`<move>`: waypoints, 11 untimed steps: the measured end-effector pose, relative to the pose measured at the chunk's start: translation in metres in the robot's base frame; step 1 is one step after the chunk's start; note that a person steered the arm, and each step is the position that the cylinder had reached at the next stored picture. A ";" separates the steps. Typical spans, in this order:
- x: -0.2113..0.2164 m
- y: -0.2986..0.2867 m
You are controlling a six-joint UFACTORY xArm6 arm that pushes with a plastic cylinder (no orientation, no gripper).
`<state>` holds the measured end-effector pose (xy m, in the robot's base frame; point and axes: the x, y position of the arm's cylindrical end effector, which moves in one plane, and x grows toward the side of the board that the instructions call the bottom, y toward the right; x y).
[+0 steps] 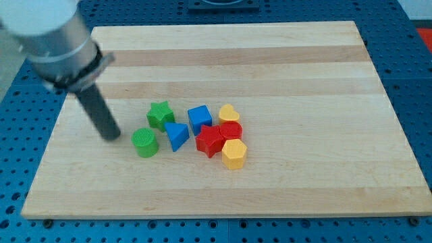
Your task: Move the green circle into the yellow hexagon
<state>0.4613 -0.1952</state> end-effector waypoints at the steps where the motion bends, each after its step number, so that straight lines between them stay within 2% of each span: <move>1: 0.000 0.006; 2: 0.046 0.051; 4: 0.057 0.072; 7: 0.083 0.134; 10: 0.092 0.084; 11: 0.136 0.119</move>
<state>0.5971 -0.0761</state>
